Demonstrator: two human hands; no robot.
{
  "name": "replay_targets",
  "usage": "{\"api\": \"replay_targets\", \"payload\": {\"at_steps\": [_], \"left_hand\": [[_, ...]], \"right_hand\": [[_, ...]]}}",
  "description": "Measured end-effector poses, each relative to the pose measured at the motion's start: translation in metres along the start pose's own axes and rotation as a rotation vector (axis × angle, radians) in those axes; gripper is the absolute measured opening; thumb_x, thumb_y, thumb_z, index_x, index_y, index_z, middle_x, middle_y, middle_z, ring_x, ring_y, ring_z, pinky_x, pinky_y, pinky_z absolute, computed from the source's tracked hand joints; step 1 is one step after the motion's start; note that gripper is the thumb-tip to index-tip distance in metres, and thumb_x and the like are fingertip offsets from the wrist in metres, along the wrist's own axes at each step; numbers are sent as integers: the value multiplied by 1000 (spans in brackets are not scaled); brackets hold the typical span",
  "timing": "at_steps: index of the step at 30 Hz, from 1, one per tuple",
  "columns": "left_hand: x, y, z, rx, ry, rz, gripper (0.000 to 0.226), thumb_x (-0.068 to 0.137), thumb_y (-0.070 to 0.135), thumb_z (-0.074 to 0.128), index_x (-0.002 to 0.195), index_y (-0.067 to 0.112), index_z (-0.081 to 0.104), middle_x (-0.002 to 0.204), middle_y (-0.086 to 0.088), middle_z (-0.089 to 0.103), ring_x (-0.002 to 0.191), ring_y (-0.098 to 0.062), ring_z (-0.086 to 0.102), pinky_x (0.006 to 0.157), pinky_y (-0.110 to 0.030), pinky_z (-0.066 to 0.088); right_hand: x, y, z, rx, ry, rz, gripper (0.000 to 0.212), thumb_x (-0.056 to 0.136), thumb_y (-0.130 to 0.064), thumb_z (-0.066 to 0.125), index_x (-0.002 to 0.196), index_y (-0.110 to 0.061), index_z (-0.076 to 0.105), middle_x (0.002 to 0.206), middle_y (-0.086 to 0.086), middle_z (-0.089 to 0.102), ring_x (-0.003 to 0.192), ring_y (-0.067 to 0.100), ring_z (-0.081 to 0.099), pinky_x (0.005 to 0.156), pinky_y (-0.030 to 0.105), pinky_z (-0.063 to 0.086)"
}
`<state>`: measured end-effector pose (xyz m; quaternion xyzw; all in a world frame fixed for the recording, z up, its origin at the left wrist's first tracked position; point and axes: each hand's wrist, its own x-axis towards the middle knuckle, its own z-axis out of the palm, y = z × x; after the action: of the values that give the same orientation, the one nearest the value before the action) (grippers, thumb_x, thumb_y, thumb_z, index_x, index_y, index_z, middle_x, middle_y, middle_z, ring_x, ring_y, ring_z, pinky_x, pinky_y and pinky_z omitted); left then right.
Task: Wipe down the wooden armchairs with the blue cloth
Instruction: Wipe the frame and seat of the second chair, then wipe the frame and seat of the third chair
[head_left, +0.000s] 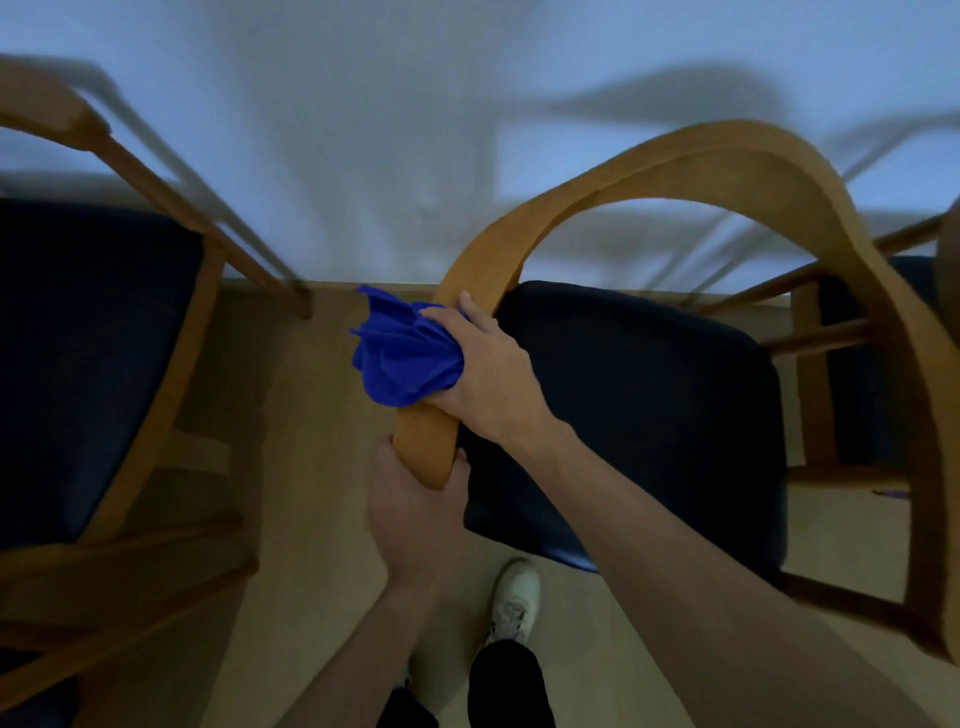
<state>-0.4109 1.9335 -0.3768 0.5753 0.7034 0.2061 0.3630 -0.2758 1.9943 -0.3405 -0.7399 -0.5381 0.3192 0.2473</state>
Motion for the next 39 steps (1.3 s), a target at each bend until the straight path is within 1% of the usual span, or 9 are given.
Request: {"api": "replay_targets", "payload": {"at_steps": [5,13,19,24,26,29,31,34,39], "left_hand": [[-7,16,22,19,35,11,65,76,45,75,124,15,45,101,-3,56,87,-23,58,73,-44,52],[9,43,46,-52,82,7,63,72,38,79,118,7,49,103,-9,59,91,-26,59,78,-48,52],[18,50,51,-89,52,8,65,72,38,80,121,10,47,105,-3,56,92,-20,58,69,-27,44],[28,41,22,-162,-234,141,74,70,41,80,130,19,43,117,7,49,103,-7,53,75,-16,43],[34,37,-7,-286,-310,147,57,70,41,68,122,27,48,113,16,48,105,-1,52,76,-11,41],[48,26,-51,-893,-363,-57,35,79,34,56,112,23,61,106,14,70,104,-6,64,84,-19,49],[58,17,-77,-1101,-435,-162,39,83,40,59,116,19,64,111,-2,72,105,-22,67,81,-31,56],[63,2,-112,-1016,-468,-92,45,88,30,68,131,29,55,124,-7,66,107,-29,66,73,-36,58],[59,-34,-199,-911,-356,-67,45,88,29,70,130,31,54,121,-4,67,104,-31,68,75,-38,58]], "right_hand": [[6,13,-20,20,-35,-49,74,79,-41,78,143,-28,44,159,12,26,143,36,29,113,60,27],[36,27,-41,-8,-112,-110,71,82,-38,75,143,-23,41,154,8,37,149,27,18,114,58,26],[48,25,-42,-84,-144,-123,73,83,-39,74,144,-22,37,152,7,38,148,28,20,115,47,26],[28,17,-37,-189,-33,-90,70,83,-42,71,143,-27,39,145,4,42,122,31,47,102,49,42],[15,7,-32,-250,43,-86,70,82,-46,70,143,-30,40,141,2,44,119,30,46,100,51,42],[-1,-16,-20,-156,79,-120,78,75,-48,76,141,-28,40,133,2,48,116,25,47,98,48,43],[-10,-34,-6,-64,-17,-141,92,66,-57,81,141,-26,39,133,0,47,119,22,45,101,46,42],[-22,-60,22,-32,-211,-182,110,56,-66,81,146,-26,32,139,-3,40,126,18,40,108,39,37],[-34,-118,46,431,-486,-153,69,81,-45,76,141,-31,46,125,-16,61,111,3,62,91,27,55]]}}
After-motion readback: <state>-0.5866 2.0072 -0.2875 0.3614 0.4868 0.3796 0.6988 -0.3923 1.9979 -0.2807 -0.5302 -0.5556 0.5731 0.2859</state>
